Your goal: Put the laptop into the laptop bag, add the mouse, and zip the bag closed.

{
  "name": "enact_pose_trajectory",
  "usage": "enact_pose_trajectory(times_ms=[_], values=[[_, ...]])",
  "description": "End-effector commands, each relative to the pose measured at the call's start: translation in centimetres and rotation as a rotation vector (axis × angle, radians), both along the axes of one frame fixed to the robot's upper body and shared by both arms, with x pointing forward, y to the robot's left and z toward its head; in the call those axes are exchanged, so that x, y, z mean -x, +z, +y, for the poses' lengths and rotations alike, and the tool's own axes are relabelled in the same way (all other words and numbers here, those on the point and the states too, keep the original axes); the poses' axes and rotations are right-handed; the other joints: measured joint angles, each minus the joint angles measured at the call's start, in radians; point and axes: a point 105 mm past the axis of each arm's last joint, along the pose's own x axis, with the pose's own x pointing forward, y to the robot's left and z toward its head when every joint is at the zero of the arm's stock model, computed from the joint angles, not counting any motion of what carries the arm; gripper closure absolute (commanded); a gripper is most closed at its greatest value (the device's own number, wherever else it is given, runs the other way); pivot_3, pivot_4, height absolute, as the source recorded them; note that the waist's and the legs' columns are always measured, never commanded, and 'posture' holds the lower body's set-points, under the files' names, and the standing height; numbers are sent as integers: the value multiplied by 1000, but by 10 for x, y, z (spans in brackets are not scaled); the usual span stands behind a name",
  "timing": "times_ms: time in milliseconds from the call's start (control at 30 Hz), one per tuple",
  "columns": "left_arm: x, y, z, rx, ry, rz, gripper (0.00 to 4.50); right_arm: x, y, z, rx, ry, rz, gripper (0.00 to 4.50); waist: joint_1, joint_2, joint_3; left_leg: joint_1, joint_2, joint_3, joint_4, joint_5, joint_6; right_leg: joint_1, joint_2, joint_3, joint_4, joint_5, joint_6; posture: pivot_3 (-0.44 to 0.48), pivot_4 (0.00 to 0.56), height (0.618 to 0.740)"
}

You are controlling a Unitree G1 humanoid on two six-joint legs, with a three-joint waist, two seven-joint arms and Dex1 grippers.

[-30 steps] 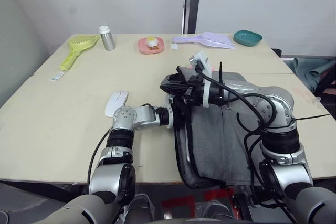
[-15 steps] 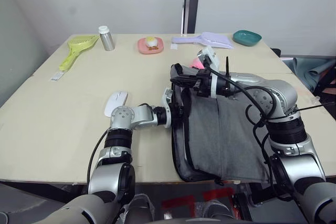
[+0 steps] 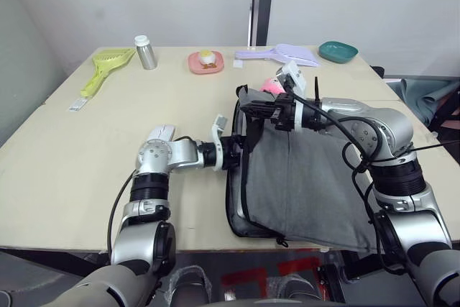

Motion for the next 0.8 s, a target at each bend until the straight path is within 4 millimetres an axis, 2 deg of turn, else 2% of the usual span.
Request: enact_pose_trajectory(times_ms=[33,133,233,400,600,733,800], values=[[2,37,18,87,3,-116,32,0,15,-9,-26,-19,-65,4500,0,0,0,0,0,0,0,0,0,0,0,0,0,0,0,0,150,740],[4,51,39,108,20,-155,32,-1,14,-12,-24,-24,-64,4500,1,0,0,-1,0,0,0,0,0,0,0,-1,-1,0,0,0,150,740],[9,56,57,108,37,-176,32,-2,13,-15,-17,-28,-65,4500,2,0,0,-2,0,-1,-1,0,0,-1,0,-2,-1,0,-1,0,150,740],[33,67,77,56,-13,-279,32,-4,13,-19,-11,-36,-73,4500,4,0,0,-2,0,-1,-1,0,-1,-1,0,-3,-1,-1,-1,0,150,740],[64,101,104,76,-63,-488,32,0,10,-17,21,28,-105,4500,3,0,0,-2,0,-2,-1,0,-1,-1,0,-4,-1,-1,-2,0,150,740],[75,115,119,102,-89,-554,32,6,3,-20,87,103,-130,4500,5,0,0,-2,1,-2,-1,-1,-1,-1,0,-5,-1,-2,-2,0,150,740],[77,120,126,88,-90,-584,32,0,2,-30,119,93,-134,4500,5,0,0,-2,1,-3,-1,-1,-1,-1,0,-5,-1,-2,-2,0,150,740]])
